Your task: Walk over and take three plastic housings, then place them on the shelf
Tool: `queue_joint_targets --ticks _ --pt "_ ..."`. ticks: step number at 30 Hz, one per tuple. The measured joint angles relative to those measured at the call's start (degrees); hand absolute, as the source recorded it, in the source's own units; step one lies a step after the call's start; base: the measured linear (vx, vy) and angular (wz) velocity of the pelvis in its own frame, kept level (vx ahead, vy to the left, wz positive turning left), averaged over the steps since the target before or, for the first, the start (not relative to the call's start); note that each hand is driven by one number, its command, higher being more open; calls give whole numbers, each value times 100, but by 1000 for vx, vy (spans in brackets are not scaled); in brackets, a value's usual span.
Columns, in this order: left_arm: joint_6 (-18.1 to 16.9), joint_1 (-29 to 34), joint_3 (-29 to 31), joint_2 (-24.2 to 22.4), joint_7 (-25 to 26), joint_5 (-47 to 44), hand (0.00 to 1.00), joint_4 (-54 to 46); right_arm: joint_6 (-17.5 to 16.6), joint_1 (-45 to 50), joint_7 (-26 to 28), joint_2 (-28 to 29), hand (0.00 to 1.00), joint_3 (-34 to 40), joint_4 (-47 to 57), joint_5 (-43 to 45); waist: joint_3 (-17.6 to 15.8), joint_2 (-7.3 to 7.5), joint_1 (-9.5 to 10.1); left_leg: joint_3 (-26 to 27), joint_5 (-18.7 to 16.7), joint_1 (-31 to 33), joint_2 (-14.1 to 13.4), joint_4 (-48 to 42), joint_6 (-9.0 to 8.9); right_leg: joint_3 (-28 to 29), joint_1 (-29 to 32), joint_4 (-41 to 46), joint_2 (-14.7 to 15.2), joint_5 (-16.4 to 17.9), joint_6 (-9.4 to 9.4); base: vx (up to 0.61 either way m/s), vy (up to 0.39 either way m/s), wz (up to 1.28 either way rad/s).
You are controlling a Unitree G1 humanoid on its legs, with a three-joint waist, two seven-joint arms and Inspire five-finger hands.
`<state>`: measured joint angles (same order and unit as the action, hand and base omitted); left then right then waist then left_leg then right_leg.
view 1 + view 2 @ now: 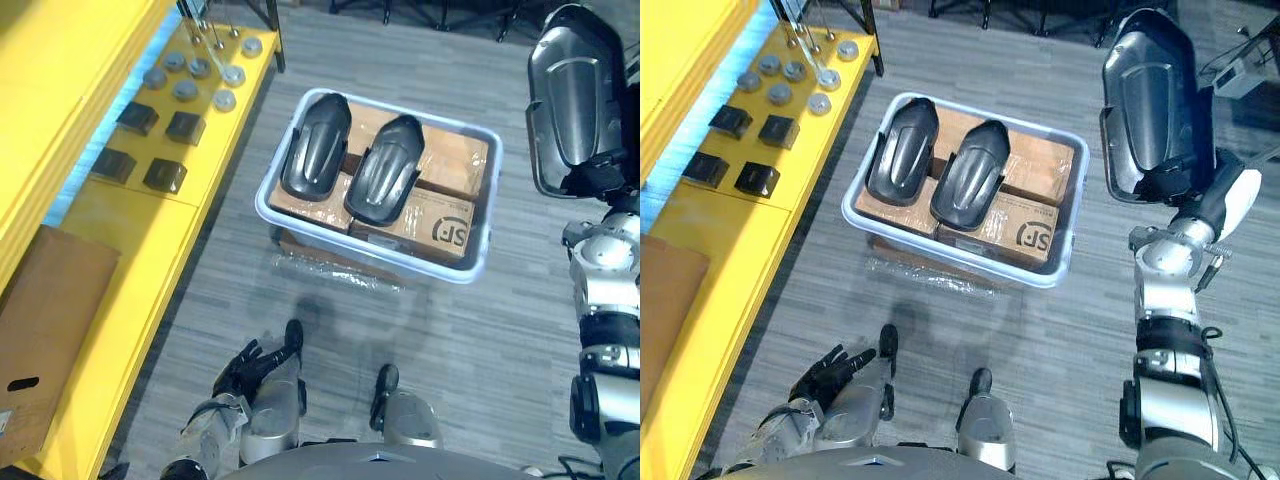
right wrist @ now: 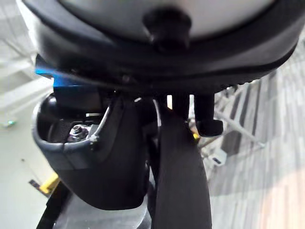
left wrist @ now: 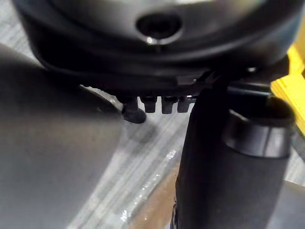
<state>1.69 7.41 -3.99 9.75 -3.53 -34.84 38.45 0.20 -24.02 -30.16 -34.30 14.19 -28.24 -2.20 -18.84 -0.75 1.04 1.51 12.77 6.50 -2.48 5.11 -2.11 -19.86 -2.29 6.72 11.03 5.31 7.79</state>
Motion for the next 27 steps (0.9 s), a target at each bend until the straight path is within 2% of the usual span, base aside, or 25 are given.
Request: queue_joint_targets --ticks 4,6,10,12,14,15,19,22,27 --pt "-27 117 193 -103 813 0 100 -1505 -13 585 -123 586 0 43 1010 -215 308 27 10 -32 -225 -8 -75 8 -60 -82 -90 -224 -77 -74 -36 -50 3 8" --pt "-239 114 488 -328 1181 49 100 -2701 -142 1041 -272 956 0 45 1801 -513 442 56 13 -75 -219 1 -39 8 -51 -159 -202 -312 -105 -135 -17 -17 -9 11" --pt "-753 155 522 -485 1103 221 100 -4450 -666 1406 -455 1279 0 40 2524 -952 545 55 8 -109 -158 -7 27 6 32 -209 -288 -392 -66 -232 0 11 13 8" --pt "-1010 131 381 -482 668 137 100 -5115 -991 1410 -619 1391 0 -51 2834 -1098 622 30 15 -88 -143 -11 39 6 53 -202 -286 -393 -50 -258 1 0 0 0" --pt "-1007 127 211 -474 356 -88 100 -5211 -1174 1409 -710 1450 0 -225 2966 -1100 722 12 19 -49 -140 -48 48 6 57 -177 -304 -392 -32 -261 6 -16 6 -7" --pt "-877 129 -20 -474 155 -309 100 -5206 -1337 1412 -774 1485 0 -432 3105 -1119 767 -14 16 -15 -150 -116 55 7 55 -152 -344 -392 -19 -262 8 -24 4 -10" --pt "-374 131 -665 -461 -215 -788 100 -5118 -1638 1409 -804 1691 0 -975 3360 -1332 879 -58 3 70 -190 -119 10 8 14 -80 -282 -402 -48 -289 -6 -50 1 -12" --pt "-189 84 -974 -443 -336 -976 100 -4945 -1675 1410 -734 1773 0 -1454 3360 -1331 959 -62 -28 132 -191 -127 -18 8 13 -17 -280 -523 -80 -332 -41 -34 -6 -13" --pt "-152 -17 -974 -361 -508 -1264 100 -4909 -1679 1410 -607 1963 0 -1858 3285 -1310 1033 -70 -36 157 -186 -120 -21 7 15 4 -291 -592 -95 -397 -61 -10 -7 -3"
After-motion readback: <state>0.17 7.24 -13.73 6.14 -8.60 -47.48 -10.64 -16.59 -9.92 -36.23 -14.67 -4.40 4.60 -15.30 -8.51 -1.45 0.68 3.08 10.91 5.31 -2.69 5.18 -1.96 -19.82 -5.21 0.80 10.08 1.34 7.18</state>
